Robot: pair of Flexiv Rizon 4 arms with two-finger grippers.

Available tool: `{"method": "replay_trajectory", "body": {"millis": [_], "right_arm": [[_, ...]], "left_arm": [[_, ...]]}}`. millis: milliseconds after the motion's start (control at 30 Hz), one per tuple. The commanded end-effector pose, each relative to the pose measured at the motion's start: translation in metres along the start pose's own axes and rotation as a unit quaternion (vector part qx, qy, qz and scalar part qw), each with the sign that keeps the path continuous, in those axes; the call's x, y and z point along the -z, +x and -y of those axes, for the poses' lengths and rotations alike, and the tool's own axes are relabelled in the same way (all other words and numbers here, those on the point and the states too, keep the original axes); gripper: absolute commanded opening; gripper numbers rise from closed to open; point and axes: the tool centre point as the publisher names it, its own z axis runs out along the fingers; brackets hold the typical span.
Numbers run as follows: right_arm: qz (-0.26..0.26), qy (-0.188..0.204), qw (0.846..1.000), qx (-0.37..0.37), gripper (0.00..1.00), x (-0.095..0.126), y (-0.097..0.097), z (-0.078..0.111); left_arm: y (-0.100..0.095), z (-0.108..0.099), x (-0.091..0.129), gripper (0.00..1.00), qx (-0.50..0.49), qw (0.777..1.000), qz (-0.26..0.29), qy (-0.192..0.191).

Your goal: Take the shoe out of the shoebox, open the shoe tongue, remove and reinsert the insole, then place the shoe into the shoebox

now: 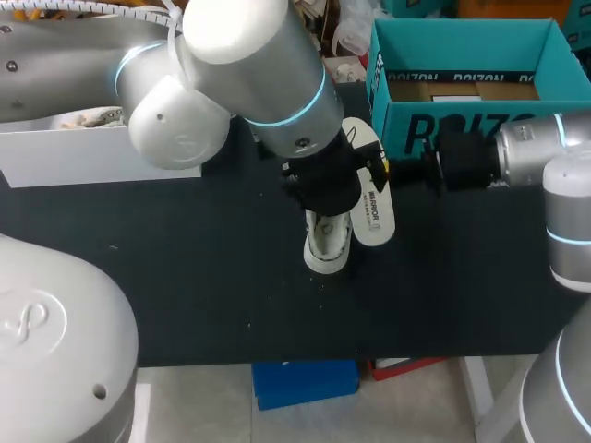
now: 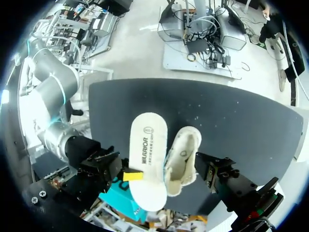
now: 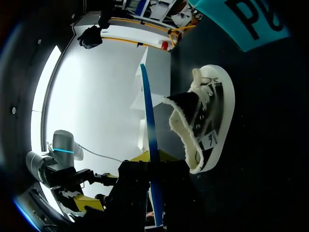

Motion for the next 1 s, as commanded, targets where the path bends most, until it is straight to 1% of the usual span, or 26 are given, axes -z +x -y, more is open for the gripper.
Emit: {"method": "replay_trajectory", "body": {"millis": [33,67,133,200,300,333,567,900,1000], "right_arm": [[0.001,0.000,1.000,0.000,0.00,-0.001,0.000,-0.001],[0.001,0.000,1.000,0.000,0.00,-0.001,0.000,-0.001],[0.001,0.000,1.000,0.000,0.00,-0.001,0.000,-0.001],[0.001,0.000,1.000,0.000,0.00,-0.001,0.000,-0.001],[0.001,0.000,1.000,0.000,0.00,-0.001,0.000,-0.001],[0.001,0.000,1.000,0.000,0.00,-0.001,0.000,-0.001],[0.001,0.000,1.000,0.000,0.00,-0.001,0.000,-0.001],[0.001,0.000,1.000,0.000,0.00,-0.001,0.000,-0.001],[0.001,0.000,1.000,0.000,0.00,-0.001,0.000,-0.001]], "left_arm": [[-0.004,0.000,-0.003,1.00,0.002,1.000,0.013,0.000],[-0.006,-0.001,-0.003,1.00,0.004,1.000,0.021,0.017],[-0.012,-0.002,-0.003,1.00,0.006,0.999,0.026,0.022],[-0.019,-0.003,-0.003,1.00,0.007,0.999,0.009,0.032],[-0.026,-0.003,-0.001,1.00,0.007,0.999,0.004,0.048],[-0.027,-0.003,0.000,1.00,0.008,0.999,0.002,0.047],[-0.027,0.004,0.003,1.00,0.012,0.998,-0.007,0.064],[-0.025,0.015,0.004,1.00,0.007,0.998,-0.014,0.062],[-0.023,0.012,0.002,1.00,0.008,0.998,-0.017,0.061]]}}
